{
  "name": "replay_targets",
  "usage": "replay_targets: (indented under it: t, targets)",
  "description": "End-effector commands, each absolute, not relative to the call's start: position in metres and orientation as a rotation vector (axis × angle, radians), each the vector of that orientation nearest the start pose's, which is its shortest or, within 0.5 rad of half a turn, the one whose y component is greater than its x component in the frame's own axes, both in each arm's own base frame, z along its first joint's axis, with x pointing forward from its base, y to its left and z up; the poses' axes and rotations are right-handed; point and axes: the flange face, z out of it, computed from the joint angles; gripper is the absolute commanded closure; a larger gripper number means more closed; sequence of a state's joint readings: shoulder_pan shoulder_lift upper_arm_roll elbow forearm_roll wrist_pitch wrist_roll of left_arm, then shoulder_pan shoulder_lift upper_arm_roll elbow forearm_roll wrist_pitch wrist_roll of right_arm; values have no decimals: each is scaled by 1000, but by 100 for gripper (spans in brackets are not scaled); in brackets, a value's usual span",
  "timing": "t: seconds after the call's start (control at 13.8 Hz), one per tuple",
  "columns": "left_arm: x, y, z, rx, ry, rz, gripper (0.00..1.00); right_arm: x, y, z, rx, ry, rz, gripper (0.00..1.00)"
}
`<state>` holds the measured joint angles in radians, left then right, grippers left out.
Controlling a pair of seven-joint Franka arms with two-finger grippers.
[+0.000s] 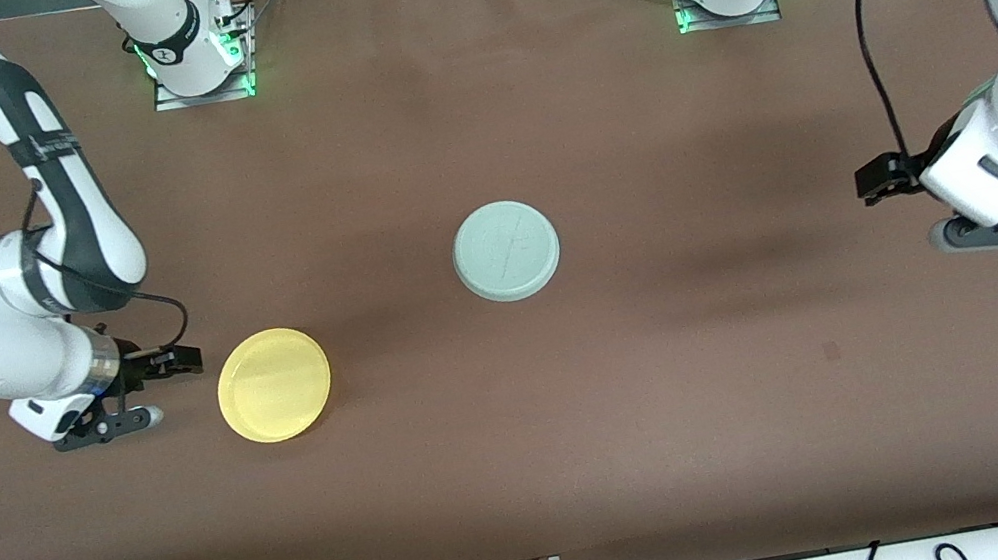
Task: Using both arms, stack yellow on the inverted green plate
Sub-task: 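Withdraw the left gripper while the right gripper reaches the yellow plate, then grasp the yellow plate rim with the right gripper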
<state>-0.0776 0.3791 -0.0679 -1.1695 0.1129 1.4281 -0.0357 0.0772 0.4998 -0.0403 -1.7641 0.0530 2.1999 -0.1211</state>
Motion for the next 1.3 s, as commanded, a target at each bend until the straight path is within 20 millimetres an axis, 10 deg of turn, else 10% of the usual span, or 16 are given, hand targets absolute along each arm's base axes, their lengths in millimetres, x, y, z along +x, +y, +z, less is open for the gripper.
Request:
replay_targets:
  t: [0.0, 0.72, 1.01, 1.23]
  targets:
    - [609, -44, 591, -3062, 106, 35, 0, 648, 32, 247, -3102, -192, 90, 0]
    - [546, -34, 591, -3085, -39, -102, 0, 666, 50, 199, -3117, -120, -42, 8]
    - [550, -36, 587, -3086, -33, -85, 0, 664, 49, 190, -3119, -113, -23, 36]
    - [552, -36, 590, -3086, -28, -95, 0, 664, 49, 187, -3121, -25, -12, 76]
